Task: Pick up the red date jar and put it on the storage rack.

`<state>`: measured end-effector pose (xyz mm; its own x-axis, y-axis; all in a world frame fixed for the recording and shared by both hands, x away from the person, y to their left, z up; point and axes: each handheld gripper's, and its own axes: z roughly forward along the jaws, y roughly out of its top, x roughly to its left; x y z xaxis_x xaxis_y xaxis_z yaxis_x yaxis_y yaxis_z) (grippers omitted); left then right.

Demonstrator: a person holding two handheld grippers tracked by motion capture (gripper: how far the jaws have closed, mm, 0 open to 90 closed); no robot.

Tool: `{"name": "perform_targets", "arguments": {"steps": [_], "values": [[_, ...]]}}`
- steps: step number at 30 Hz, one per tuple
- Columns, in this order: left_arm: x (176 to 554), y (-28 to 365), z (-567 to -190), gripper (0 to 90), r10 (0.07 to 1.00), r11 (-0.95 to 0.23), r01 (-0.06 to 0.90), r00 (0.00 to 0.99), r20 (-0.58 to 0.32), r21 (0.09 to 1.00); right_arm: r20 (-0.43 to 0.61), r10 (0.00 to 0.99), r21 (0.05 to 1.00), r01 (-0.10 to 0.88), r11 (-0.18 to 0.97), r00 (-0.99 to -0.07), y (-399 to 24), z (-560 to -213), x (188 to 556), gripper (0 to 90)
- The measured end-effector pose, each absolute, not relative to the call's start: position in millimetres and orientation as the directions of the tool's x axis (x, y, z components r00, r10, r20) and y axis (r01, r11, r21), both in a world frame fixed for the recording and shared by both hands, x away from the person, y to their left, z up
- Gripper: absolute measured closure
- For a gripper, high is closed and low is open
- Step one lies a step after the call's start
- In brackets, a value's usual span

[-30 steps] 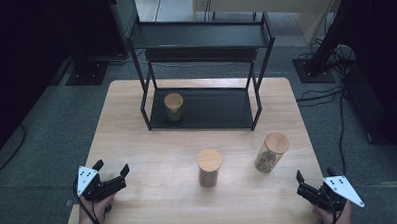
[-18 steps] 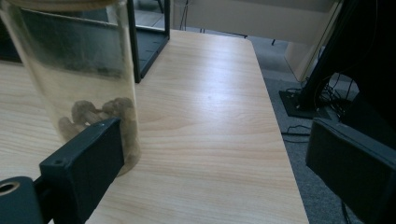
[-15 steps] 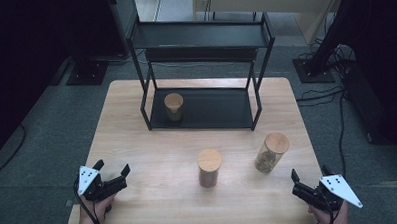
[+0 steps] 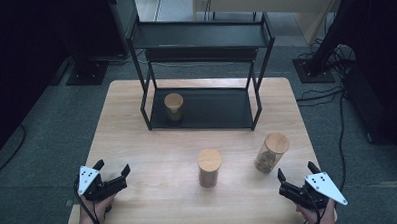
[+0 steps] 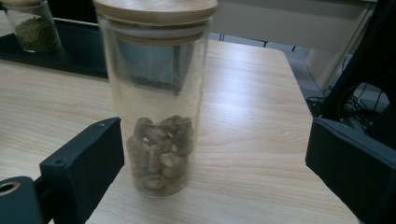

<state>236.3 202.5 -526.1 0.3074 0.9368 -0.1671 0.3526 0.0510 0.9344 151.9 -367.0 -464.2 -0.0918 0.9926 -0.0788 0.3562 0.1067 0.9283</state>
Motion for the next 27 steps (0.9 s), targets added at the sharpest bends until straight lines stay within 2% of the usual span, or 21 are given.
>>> {"name": "perform_targets", "arguments": {"steps": [27], "values": [[237,203,-526,0.3,0.933,0.054,0.358,0.314,-0.174,0.932,-0.079,0.978,0.920,0.364,0.147,-0.194,-319,-475,164,4.1]]}}
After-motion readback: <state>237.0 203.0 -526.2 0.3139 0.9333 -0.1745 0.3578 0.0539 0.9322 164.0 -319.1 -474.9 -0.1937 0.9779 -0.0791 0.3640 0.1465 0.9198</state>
